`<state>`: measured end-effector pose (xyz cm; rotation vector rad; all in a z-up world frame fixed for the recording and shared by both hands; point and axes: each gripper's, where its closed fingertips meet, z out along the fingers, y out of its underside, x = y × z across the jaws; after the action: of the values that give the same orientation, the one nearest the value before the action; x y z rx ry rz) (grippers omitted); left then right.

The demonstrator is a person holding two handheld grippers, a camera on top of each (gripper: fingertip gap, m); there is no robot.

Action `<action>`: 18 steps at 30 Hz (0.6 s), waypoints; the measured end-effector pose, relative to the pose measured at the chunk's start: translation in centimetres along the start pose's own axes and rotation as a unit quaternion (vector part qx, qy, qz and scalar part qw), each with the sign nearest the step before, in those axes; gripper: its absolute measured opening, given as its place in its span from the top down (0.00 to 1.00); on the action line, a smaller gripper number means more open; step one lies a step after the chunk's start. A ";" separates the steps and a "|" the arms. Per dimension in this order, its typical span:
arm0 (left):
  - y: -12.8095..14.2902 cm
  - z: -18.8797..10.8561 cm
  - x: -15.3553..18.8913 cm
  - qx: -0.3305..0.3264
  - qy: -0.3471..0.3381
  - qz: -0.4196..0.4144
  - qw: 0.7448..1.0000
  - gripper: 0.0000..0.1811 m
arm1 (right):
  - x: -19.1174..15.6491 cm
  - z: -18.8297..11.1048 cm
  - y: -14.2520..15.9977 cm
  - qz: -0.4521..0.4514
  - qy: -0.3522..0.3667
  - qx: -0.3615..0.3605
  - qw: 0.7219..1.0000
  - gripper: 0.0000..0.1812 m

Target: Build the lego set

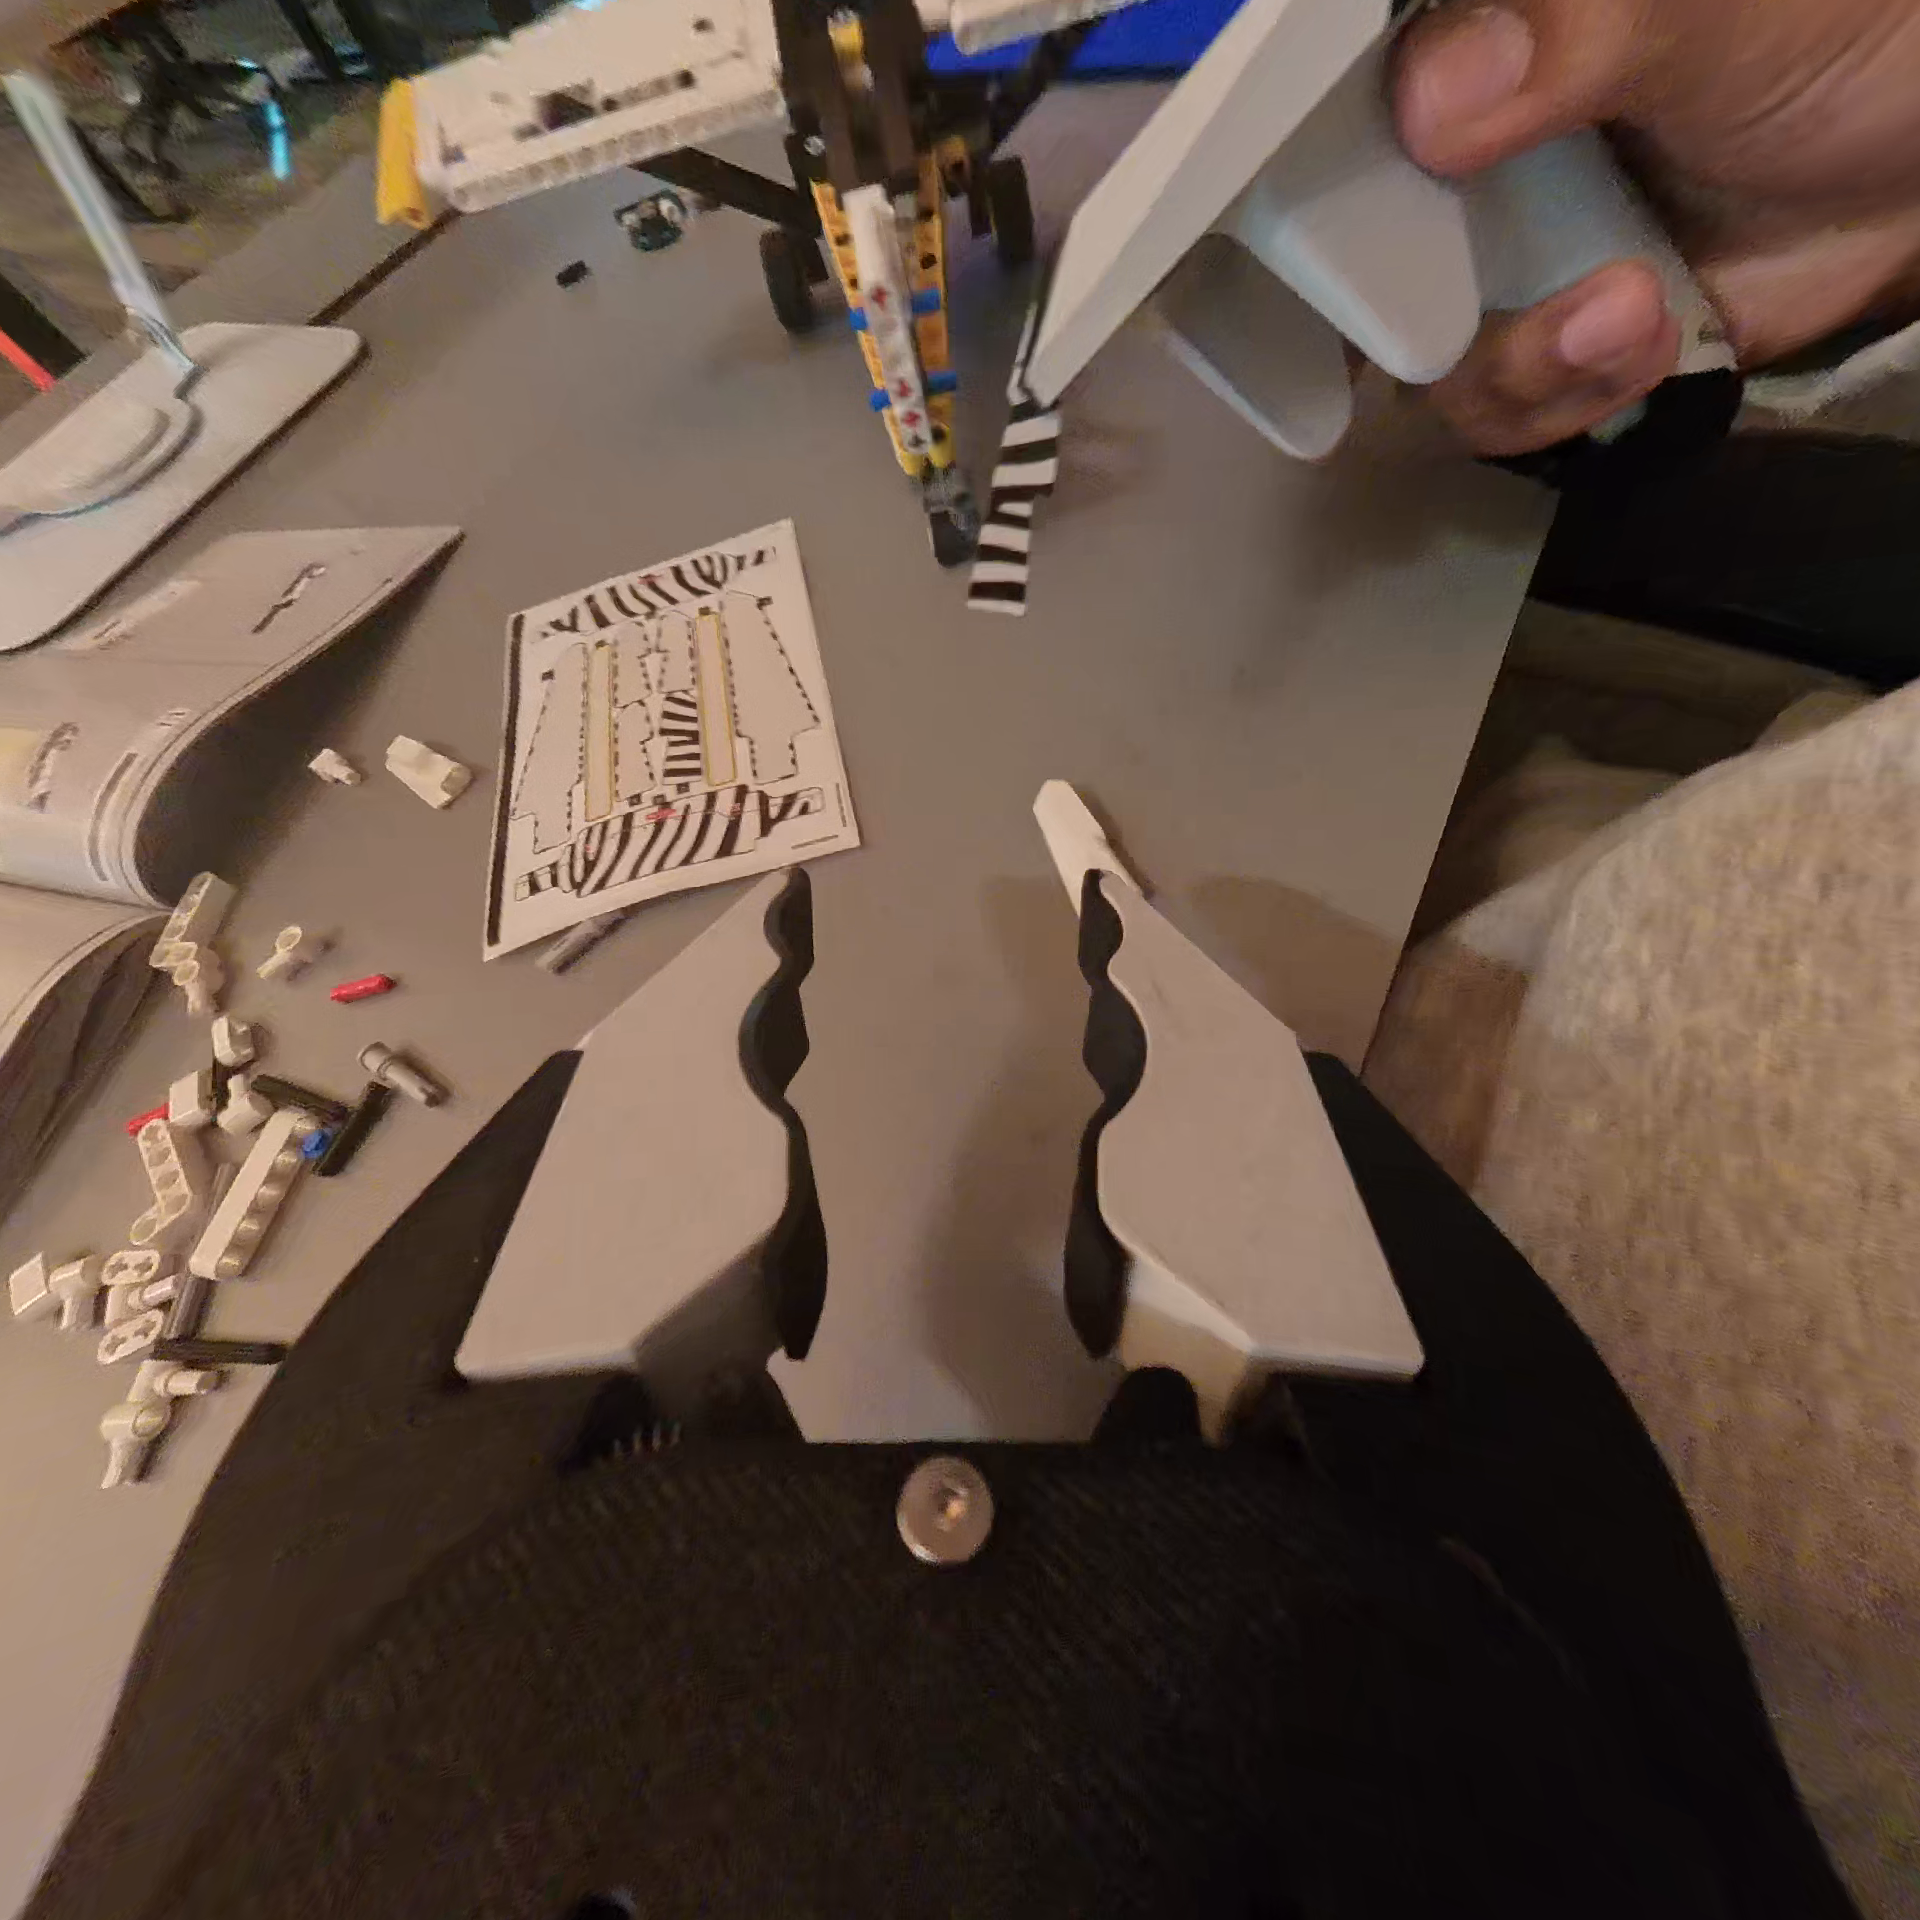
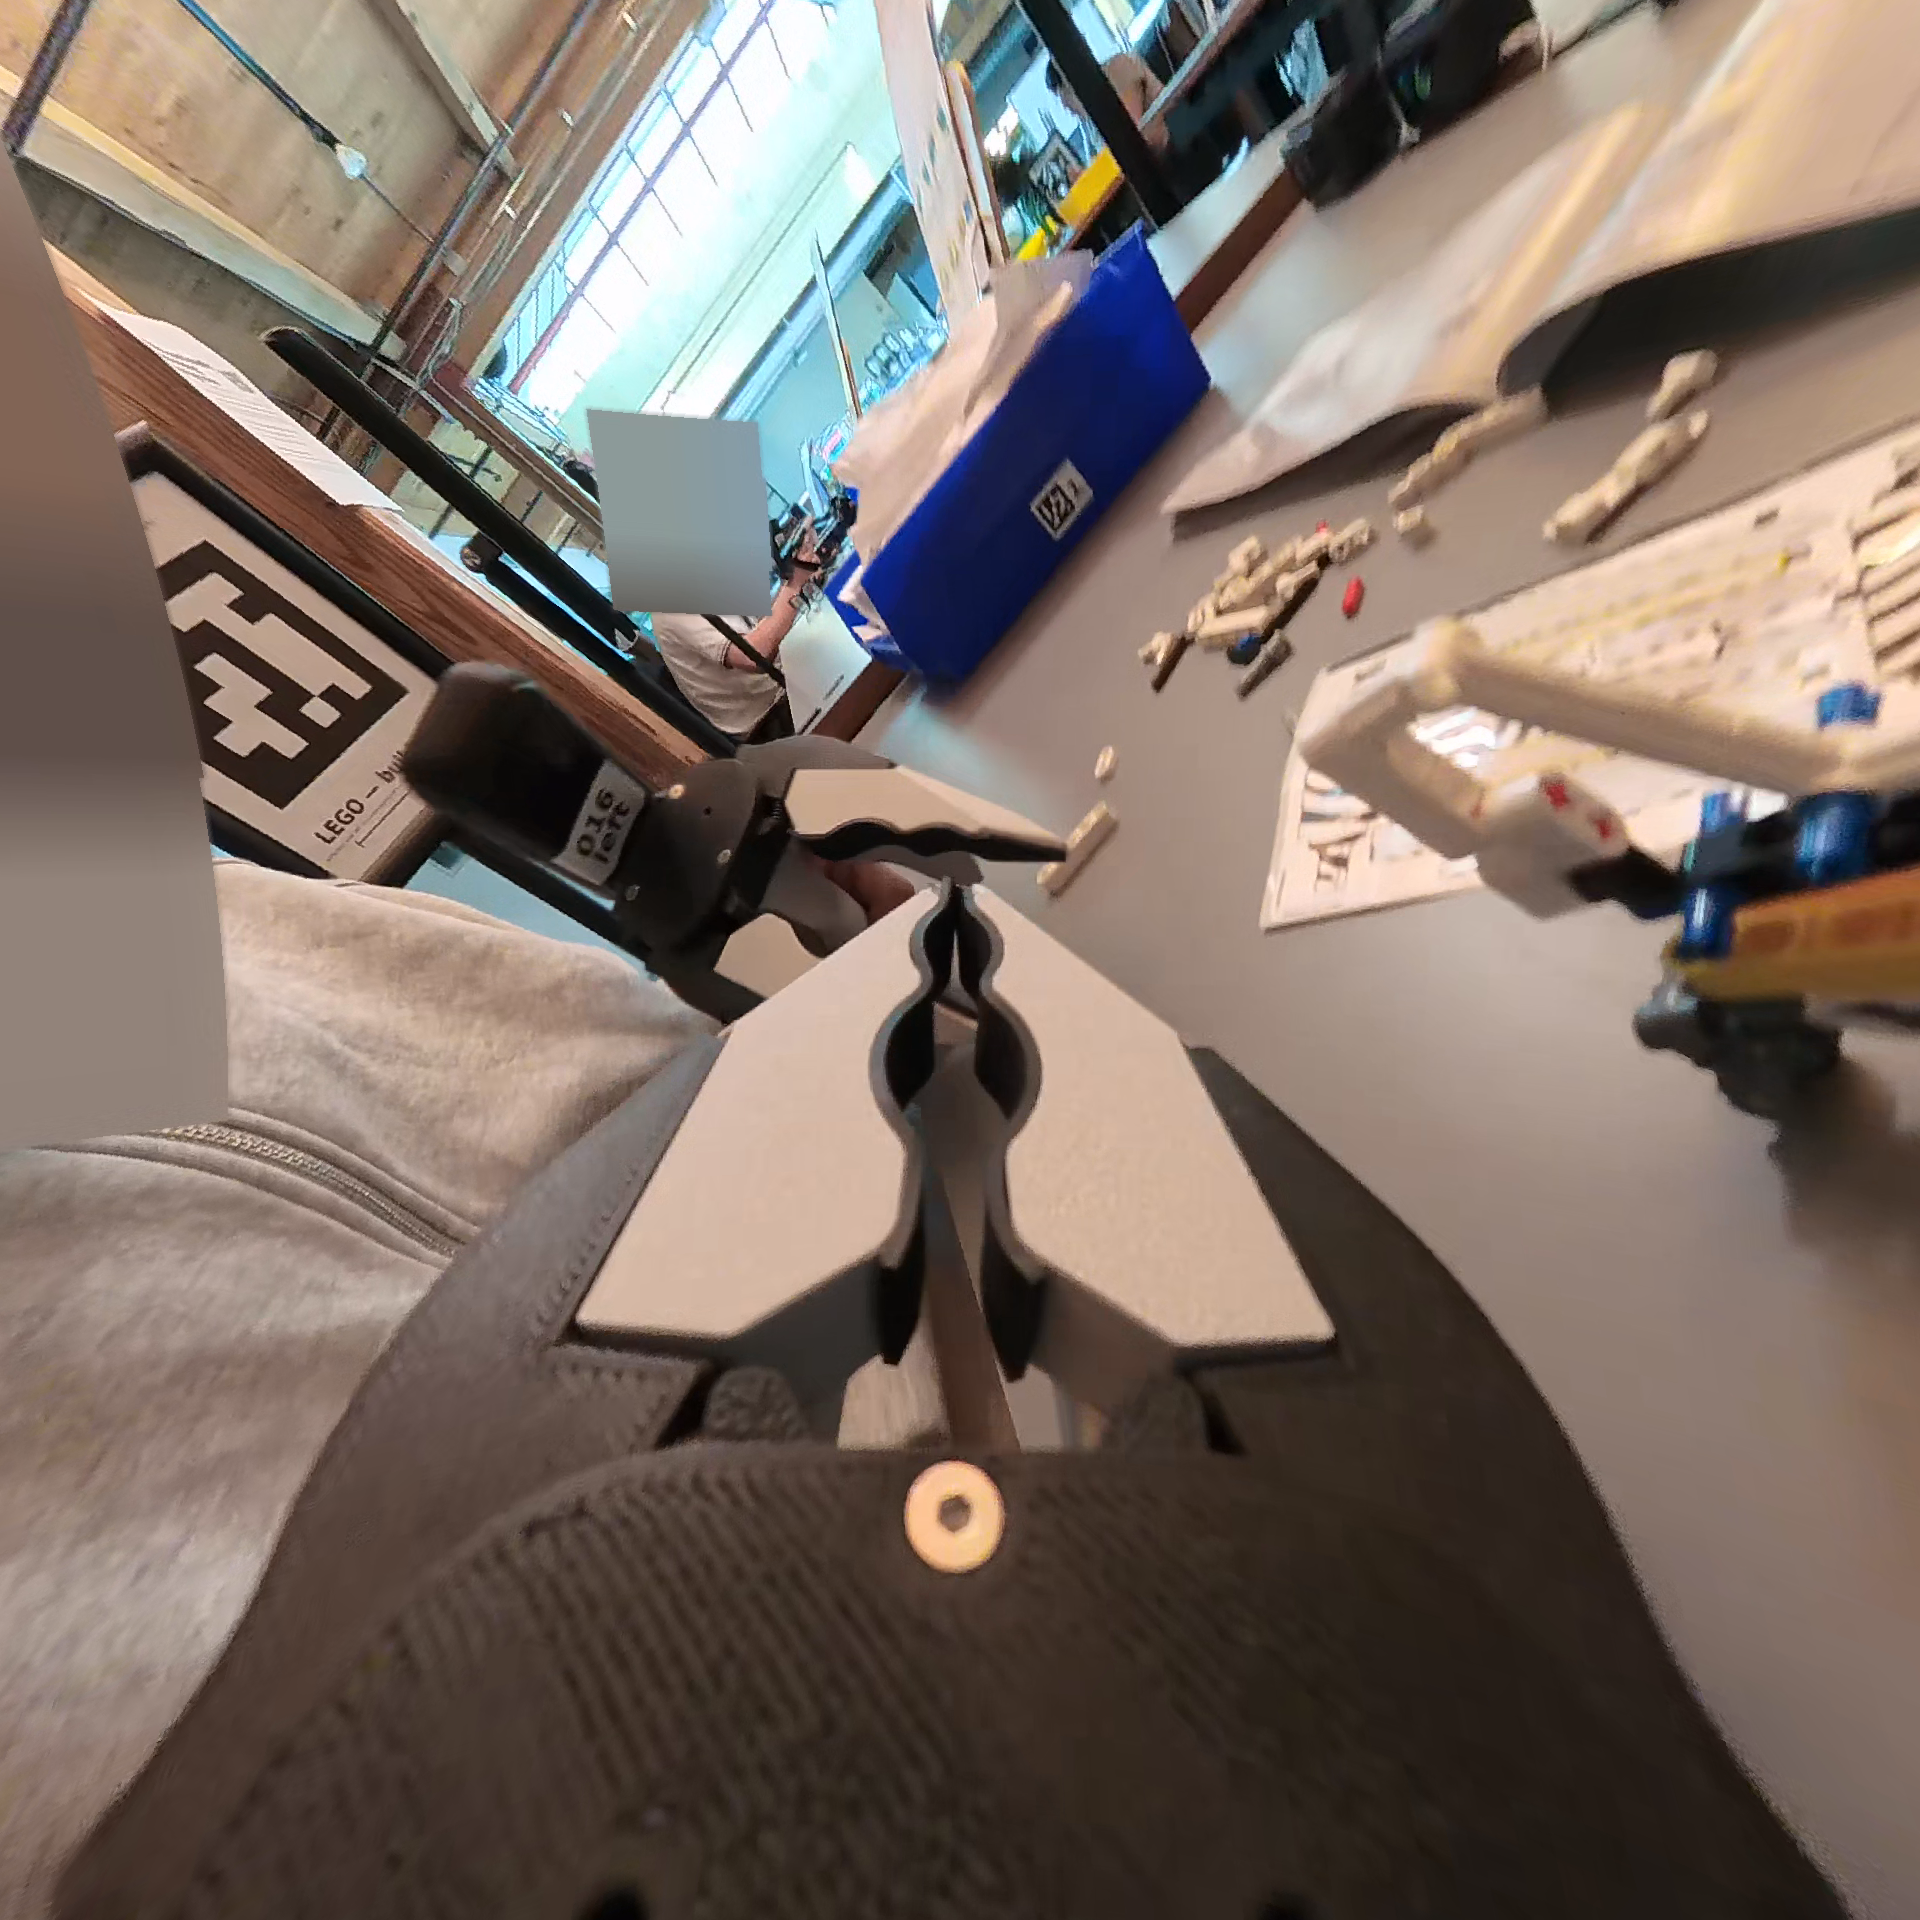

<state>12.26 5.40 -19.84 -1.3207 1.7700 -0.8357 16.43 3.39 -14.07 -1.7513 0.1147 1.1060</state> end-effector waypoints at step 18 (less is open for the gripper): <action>1.6 2.7 3.0 -0.101 0.082 -0.035 0.991 0.75 | 2.0 -0.1 1.5 0.017 0.019 -0.004 1.000 1.00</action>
<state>13.31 2.71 -23.11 -1.4881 1.9901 -0.8396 16.83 3.38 -16.56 -1.7844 0.1635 1.0983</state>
